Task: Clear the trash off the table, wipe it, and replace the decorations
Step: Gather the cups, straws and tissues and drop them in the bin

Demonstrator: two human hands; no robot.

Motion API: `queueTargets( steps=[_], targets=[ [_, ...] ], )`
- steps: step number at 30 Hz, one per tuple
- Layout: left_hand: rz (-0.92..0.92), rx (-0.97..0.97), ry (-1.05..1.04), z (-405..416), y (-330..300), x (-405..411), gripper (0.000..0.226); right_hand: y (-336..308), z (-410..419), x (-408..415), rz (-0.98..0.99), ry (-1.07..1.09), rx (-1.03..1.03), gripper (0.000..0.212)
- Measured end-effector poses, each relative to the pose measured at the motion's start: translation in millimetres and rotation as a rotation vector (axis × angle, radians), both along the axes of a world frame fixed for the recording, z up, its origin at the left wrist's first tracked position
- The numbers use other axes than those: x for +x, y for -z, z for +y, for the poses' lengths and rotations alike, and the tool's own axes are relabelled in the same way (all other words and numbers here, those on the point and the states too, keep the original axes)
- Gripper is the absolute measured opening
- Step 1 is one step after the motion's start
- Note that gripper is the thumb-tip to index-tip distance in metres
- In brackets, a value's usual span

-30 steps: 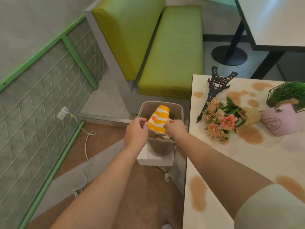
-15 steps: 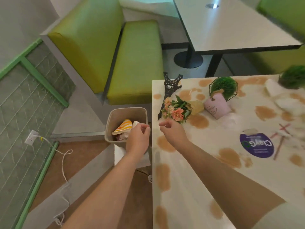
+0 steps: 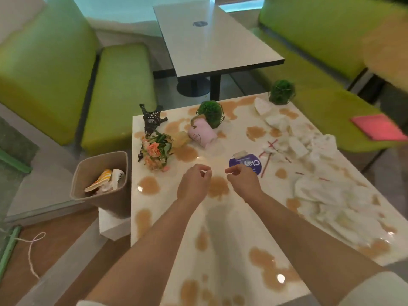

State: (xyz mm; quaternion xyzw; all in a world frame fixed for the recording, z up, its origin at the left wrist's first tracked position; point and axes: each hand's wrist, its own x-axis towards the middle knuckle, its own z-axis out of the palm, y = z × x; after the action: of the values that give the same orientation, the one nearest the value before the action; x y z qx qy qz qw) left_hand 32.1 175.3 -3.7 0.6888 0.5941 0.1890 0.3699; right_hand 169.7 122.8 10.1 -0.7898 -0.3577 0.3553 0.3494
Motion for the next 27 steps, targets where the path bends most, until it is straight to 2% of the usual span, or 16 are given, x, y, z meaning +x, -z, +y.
queueTargets(
  steps=[11,13,18,22,27],
  targets=[
    [-0.011,-0.079,0.212,-87,13,142,0.02,17,-120,140,-0.078,0.231,-0.027,0.025],
    [-0.009,-0.097,0.268,-101,19,164,0.02,20,-143,161,-0.153,0.255,-0.051,0.028],
    [0.024,-0.127,0.397,-128,30,199,0.022,35,-187,201,-0.578,0.182,-0.275,0.029],
    [0.016,-0.16,0.444,-140,38,215,0.02,49,-210,220,-0.626,0.118,-0.403,0.044],
    [0.019,-0.193,0.487,-146,44,225,0.021,61,-214,233,-0.602,0.124,-0.365,0.034]
  ],
)
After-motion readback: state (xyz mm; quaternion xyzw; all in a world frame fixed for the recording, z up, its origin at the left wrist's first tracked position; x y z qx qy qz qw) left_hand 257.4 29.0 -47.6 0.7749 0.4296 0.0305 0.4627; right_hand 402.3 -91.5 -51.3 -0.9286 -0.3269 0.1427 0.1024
